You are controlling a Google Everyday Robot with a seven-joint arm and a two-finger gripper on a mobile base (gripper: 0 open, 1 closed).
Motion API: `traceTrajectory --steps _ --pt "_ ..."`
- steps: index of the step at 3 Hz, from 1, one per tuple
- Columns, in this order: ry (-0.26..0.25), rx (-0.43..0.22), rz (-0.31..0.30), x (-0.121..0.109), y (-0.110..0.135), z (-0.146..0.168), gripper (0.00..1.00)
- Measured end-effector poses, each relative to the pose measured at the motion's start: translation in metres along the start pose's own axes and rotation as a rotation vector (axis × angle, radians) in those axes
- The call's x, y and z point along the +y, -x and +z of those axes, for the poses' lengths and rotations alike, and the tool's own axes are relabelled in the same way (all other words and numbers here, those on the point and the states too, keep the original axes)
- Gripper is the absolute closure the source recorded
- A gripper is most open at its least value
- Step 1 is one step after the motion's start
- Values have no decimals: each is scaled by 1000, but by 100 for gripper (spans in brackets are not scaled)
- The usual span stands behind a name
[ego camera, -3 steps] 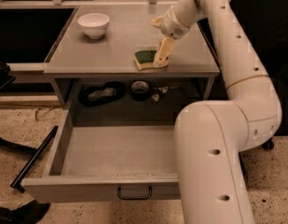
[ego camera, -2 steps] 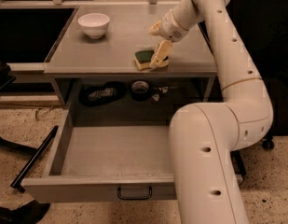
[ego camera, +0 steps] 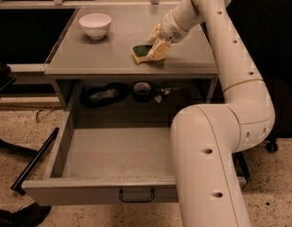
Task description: Place sponge into top drawer
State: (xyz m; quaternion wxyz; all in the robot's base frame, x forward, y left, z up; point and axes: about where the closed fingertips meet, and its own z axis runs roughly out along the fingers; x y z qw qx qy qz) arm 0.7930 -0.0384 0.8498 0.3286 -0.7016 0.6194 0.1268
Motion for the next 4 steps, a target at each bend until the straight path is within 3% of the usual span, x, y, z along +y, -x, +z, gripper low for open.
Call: traceTrajectory --steps 1,2,3,4 --pt "0 0 0 0 0 0 88" --pt "-14 -5 -13 -3 2 0 100" --pt "-21 1 -82 1 15 -12 100" --pt "-139 -3 -168 3 38 -68 100"
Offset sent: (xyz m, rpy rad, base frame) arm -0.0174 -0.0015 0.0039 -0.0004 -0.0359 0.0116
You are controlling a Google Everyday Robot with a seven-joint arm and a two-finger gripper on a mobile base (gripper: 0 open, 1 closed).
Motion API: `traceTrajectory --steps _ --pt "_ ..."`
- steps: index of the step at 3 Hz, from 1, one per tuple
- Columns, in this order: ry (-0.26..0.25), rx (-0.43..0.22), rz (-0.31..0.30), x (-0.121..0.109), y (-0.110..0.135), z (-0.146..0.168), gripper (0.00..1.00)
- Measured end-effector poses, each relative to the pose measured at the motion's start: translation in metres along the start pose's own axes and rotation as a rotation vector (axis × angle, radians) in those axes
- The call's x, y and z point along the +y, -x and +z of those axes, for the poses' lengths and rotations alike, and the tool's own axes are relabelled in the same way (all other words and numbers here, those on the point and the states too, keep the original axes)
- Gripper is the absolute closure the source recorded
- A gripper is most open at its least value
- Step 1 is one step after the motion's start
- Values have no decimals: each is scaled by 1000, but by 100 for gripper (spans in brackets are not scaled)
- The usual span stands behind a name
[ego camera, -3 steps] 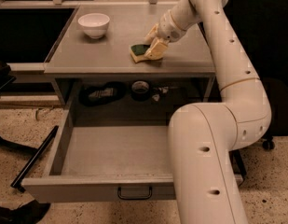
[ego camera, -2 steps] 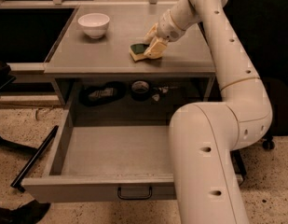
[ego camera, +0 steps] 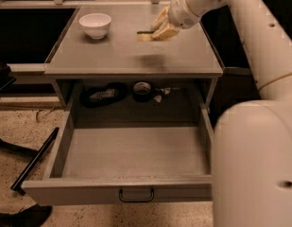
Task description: Place sponge into top drawer
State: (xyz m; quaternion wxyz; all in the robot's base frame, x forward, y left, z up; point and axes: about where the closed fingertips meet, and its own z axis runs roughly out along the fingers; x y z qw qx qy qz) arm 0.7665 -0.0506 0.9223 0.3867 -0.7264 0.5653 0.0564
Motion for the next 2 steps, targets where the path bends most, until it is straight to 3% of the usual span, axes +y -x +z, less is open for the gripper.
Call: traceTrajectory --steps 1,2 --pt "-183 -11 -42 -1 24 -84 100" --pt "-260 -49 -74 30 44 -119 100"
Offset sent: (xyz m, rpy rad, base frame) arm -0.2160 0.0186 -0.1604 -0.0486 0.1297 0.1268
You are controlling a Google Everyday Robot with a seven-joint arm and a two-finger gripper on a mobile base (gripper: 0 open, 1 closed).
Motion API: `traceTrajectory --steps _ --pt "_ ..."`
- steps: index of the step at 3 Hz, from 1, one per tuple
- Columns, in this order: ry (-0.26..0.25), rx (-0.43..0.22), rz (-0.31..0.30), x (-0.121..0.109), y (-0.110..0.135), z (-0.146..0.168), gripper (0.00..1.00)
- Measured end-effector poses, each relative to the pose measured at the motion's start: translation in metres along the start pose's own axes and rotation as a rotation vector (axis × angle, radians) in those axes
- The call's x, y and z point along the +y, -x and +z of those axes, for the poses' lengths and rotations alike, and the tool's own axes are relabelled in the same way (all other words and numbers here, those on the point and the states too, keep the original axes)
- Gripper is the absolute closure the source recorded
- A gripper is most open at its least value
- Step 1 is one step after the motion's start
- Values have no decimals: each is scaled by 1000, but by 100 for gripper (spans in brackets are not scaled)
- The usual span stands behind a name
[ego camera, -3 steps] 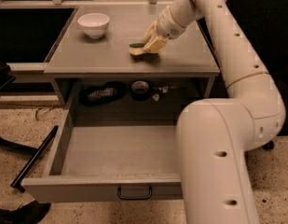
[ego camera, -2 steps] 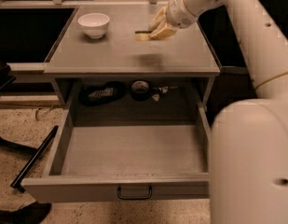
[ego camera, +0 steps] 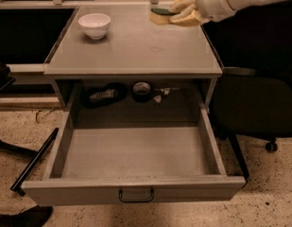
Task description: Place sponge into top drawer
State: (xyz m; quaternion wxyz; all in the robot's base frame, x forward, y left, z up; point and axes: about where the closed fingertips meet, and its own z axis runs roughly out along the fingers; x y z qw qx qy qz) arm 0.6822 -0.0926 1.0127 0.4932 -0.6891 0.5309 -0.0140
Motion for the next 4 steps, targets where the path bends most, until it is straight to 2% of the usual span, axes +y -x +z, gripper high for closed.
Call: traceTrajectory --steps 1,2,3,4 --pt "35 1 30 34 -11 0 100" --pt "37 2 31 34 -12 0 100" --pt "50 -7 54 51 -16 3 100" --pt "51 -34 59 88 -7 -7 100"
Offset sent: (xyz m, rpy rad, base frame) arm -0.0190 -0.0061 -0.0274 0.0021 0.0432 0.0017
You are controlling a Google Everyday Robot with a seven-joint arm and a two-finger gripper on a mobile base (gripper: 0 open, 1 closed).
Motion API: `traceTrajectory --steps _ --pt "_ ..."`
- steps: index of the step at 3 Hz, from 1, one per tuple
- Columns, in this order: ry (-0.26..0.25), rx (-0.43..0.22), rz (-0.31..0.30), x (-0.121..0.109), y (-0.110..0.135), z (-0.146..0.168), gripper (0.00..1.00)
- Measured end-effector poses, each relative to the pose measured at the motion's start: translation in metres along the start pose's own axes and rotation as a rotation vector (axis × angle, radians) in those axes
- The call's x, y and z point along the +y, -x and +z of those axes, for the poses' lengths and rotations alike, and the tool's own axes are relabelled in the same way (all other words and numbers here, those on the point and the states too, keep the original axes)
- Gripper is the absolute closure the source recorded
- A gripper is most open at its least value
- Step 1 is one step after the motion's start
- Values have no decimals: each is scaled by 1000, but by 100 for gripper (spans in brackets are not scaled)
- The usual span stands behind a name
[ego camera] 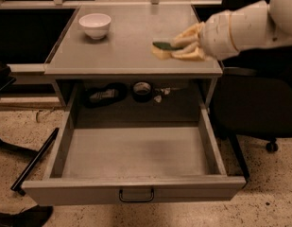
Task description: Place sponge into top drawer
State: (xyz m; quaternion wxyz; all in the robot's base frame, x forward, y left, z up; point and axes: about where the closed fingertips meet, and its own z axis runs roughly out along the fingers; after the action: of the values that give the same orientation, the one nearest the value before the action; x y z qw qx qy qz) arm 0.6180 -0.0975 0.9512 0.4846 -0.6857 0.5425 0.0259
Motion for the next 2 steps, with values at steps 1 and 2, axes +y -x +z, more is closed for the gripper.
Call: traceTrajectory --steps 1,2 --pt "98 -39 66 84 -17 12 100" --pt "97 -39 66 84 -17 12 100"
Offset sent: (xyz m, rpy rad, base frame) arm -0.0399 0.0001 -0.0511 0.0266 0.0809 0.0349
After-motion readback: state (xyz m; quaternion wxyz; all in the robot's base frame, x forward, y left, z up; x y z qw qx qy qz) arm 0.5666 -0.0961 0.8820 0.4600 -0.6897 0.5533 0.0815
